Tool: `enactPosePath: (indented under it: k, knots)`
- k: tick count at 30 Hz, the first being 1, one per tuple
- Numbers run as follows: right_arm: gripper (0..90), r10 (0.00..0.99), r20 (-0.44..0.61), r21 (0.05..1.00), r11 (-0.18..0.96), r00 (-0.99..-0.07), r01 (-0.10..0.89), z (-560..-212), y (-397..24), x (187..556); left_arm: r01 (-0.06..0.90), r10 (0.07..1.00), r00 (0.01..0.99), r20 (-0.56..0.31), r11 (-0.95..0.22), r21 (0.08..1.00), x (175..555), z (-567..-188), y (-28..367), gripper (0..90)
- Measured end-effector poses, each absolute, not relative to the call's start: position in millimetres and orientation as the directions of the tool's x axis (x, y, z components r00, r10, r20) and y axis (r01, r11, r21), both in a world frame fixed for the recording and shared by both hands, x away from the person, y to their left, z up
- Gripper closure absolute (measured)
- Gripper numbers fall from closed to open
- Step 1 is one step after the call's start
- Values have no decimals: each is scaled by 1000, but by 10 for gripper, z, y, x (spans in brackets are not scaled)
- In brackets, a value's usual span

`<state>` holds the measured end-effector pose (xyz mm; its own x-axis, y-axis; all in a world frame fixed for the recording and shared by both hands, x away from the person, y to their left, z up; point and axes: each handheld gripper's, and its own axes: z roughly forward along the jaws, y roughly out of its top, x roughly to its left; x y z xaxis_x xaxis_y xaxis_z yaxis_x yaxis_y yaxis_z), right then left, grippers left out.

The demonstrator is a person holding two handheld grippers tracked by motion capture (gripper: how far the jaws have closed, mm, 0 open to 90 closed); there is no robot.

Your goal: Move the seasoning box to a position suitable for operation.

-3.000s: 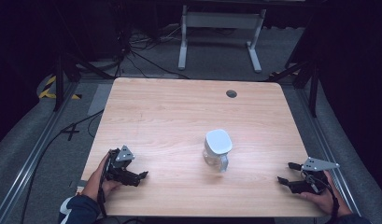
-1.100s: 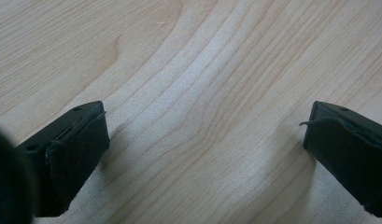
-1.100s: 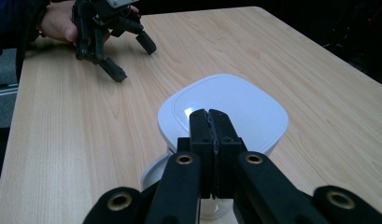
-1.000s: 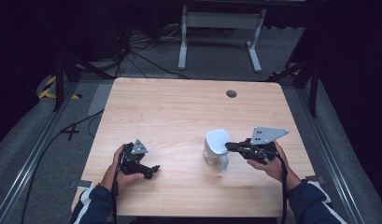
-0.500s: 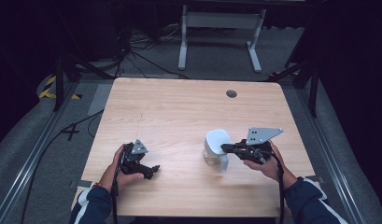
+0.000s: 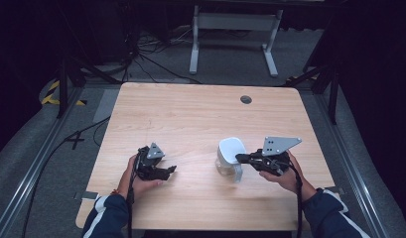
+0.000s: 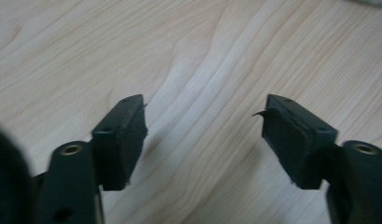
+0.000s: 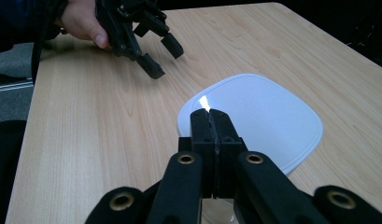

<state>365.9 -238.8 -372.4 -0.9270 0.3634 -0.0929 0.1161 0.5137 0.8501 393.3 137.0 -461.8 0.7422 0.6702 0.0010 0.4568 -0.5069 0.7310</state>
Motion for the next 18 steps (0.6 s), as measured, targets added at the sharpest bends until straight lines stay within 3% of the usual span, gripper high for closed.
enactPosePath:
  k: [5, 12, 18]
  knots:
    - [900, 362, -99, 850, 516, -927, 110, -3725, -2390, 3656, 357, 623, 781, 38, -496, 791, 3988, -4384, 1047, 437]
    - [900, 361, -90, 859, 499, -928, 110, -3742, -2394, 3658, 302, 581, 811, 67, -514, 803, 4125, -4234, 663, 692]
    - [900, 360, -90, 859, 500, -929, 110, -3742, -2369, 3664, 292, 562, 825, 62, -518, 804, 4173, -4227, 456, 726]
